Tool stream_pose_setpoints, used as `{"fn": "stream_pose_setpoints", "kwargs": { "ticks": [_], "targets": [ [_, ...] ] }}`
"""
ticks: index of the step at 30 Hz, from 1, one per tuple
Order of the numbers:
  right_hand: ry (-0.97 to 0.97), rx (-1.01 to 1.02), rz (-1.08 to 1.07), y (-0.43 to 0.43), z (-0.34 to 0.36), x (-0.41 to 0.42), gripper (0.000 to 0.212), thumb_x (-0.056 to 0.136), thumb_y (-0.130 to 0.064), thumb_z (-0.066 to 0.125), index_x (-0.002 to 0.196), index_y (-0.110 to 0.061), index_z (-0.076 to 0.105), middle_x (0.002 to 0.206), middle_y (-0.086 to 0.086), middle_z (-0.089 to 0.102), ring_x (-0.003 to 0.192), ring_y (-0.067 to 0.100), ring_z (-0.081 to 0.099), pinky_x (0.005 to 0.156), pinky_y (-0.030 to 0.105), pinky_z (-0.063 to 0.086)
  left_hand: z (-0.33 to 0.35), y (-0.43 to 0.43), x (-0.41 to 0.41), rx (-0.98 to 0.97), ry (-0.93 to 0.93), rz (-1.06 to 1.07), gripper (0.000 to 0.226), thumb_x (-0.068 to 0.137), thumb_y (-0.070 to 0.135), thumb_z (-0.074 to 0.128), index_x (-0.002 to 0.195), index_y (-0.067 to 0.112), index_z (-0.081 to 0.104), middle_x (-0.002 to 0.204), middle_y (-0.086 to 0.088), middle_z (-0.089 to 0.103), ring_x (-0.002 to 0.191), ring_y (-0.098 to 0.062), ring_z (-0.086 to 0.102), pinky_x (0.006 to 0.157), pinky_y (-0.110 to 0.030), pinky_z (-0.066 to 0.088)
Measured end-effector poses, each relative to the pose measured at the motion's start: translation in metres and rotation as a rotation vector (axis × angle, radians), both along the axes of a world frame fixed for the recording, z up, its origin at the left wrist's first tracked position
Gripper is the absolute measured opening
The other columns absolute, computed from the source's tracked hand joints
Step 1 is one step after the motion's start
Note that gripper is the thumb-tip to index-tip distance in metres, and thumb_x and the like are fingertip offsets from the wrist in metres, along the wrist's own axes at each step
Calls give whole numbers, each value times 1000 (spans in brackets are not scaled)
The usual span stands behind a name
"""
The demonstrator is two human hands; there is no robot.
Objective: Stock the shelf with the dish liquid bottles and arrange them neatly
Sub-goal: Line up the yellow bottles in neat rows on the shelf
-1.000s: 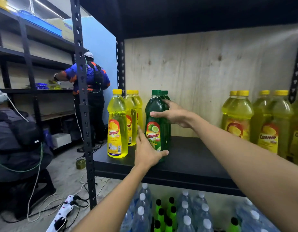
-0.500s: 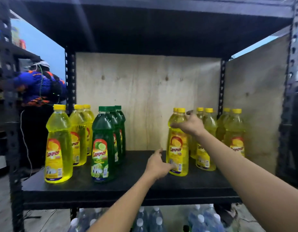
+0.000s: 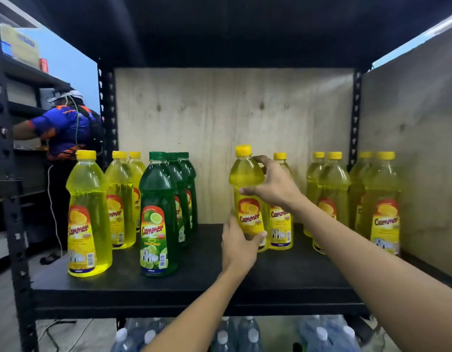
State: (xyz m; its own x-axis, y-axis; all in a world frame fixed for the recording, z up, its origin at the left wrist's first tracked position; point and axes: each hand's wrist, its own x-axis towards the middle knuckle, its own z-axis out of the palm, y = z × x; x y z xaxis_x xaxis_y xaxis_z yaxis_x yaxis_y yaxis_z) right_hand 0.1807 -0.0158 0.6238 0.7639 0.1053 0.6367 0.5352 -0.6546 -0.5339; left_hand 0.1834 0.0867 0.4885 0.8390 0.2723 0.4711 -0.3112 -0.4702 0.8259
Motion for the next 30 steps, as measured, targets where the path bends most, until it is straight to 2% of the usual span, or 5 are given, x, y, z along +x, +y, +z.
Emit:
{"fn": "stream_pose_setpoints", "kwargs": {
  "ticks": [4,7,11,18,30],
  "targets": [
    [-19,-23,12,36,6,40,92,59,-30,95,140,-14,52,130,13,60,121,29,57,97,34,48,9,31,39,77,23,100,91,81,34,81,152,13,29,145,-10,46,137,-32,43,112,-46,36],
    [7,5,31,57,1,75,89,62,-23,94,139,-9,53,128,14,62,117,30,59,94,36,51,12,43,70,64,90,123,93,84,25,80,156,15,21,149,-12,40,140,-34,40,113,-48,34],
    [17,10,36,68,-7,118,85,69,-19,90,142,-9,48,133,13,60,123,30,55,93,31,45,8,49,109,77,138,147,85,84,25,79,151,14,27,148,-14,40,135,-38,44,112,-51,39],
    [33,51,-6,61,-16,163,77,79,-13,81,145,-9,42,137,16,58,127,33,53,101,38,47,9,47,145,132,169,94,77,87,21,76,147,11,29,146,-16,35,136,-35,41,111,-42,37],
    [165,17,-13,64,-14,166,77,83,-11,75,148,-11,34,137,18,55,125,36,53,99,42,50,11,40,147,107,186,101,81,88,19,75,151,12,24,144,-15,36,131,-34,46,108,-40,40]
  ]
}}
